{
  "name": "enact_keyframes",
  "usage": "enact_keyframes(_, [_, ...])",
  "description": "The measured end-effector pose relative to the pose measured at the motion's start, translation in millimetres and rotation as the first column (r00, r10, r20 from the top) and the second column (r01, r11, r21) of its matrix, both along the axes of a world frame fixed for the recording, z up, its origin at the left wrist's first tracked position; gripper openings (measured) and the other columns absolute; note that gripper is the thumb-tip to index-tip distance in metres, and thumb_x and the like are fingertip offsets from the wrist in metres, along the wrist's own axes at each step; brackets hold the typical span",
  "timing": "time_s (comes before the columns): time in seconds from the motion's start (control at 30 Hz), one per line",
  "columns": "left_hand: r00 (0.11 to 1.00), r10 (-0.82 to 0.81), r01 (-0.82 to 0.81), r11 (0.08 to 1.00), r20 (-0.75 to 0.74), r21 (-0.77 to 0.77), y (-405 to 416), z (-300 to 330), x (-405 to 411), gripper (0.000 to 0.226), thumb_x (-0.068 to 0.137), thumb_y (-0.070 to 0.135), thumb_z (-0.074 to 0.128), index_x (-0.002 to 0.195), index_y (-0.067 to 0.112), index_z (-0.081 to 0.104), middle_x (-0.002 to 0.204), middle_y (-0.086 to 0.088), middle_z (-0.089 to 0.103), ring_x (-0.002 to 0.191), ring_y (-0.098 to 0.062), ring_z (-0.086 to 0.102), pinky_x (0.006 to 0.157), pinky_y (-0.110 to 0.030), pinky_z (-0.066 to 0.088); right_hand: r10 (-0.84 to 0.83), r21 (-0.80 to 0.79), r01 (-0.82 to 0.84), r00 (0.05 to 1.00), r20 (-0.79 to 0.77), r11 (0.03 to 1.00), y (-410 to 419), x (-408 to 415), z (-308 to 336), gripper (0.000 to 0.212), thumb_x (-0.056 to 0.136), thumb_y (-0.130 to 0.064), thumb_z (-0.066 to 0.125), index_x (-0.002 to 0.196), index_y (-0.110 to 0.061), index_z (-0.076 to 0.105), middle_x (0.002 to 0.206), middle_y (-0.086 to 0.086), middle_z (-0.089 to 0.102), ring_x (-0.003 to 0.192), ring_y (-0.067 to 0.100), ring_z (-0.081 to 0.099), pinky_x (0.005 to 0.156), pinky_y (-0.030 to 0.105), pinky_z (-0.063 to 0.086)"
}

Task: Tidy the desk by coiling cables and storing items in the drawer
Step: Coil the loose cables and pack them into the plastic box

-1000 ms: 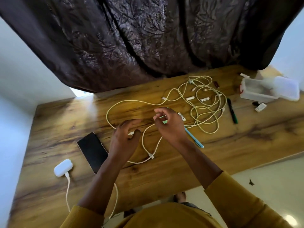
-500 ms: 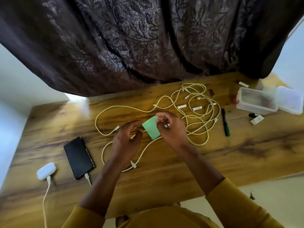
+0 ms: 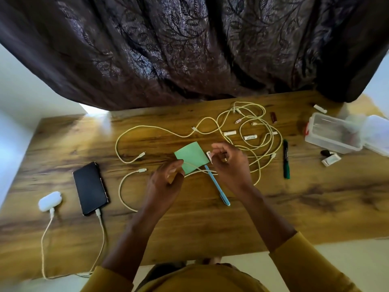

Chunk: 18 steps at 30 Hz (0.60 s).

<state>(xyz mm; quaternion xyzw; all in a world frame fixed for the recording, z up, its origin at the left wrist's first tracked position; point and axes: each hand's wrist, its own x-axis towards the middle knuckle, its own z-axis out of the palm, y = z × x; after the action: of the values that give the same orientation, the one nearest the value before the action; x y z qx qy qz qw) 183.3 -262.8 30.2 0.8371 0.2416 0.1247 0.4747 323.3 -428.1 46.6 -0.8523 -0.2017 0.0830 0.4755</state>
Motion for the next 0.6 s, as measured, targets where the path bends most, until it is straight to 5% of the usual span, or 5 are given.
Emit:
enact_keyframes(0.33, [1.0, -0.021, 0.021, 1.0, -0.023, -0.013, 22.1, -15.9, -3.9, 0.037, 0.099, 0.013, 0.069, 0.135, 0.018, 0.068, 0.135, 0.003, 0.07, 0.125, -0.012, 0.065, 0.097, -0.021, 0.052, 0.096, -0.108, -0.097, 0.995, -0.013, 0.989, 26.9, -14.8, -11.6, 0.03, 0.097, -0.026, 0.068, 0.127, -0.022, 0.069, 0.112, -0.009, 0.073, 0.101, 0.006, 0.069, 0.084, 0.036, 0.062])
enact_keyframes(0.5, [0.998, 0.003, -0.005, 0.999, -0.064, -0.033, 47.8, -19.4, -9.7, 0.038, 0.099, 0.007, 0.06, 0.134, 0.018, 0.067, 0.13, 0.002, 0.072, 0.118, -0.007, 0.066, 0.103, -0.031, 0.054, 0.165, -0.192, -0.168, 0.986, -0.027, 0.967, 54.0, -26.4, -14.1, 0.03, 0.097, -0.026, 0.07, 0.126, -0.022, 0.07, 0.112, -0.008, 0.074, 0.095, 0.005, 0.069, 0.083, 0.026, 0.057])
enact_keyframes(0.6, [0.992, 0.015, -0.013, 1.0, -0.128, 0.014, 62.5, -17.9, -14.8, 0.048, 0.097, -0.003, 0.052, 0.135, 0.023, 0.068, 0.131, 0.009, 0.07, 0.114, 0.0, 0.064, 0.092, -0.01, 0.05, 0.244, -0.239, -0.247, 0.969, -0.042, 0.939, 71.2, -38.0, -19.8, 0.029, 0.096, -0.027, 0.071, 0.125, -0.022, 0.069, 0.112, -0.007, 0.075, 0.095, 0.006, 0.07, 0.085, 0.03, 0.059])
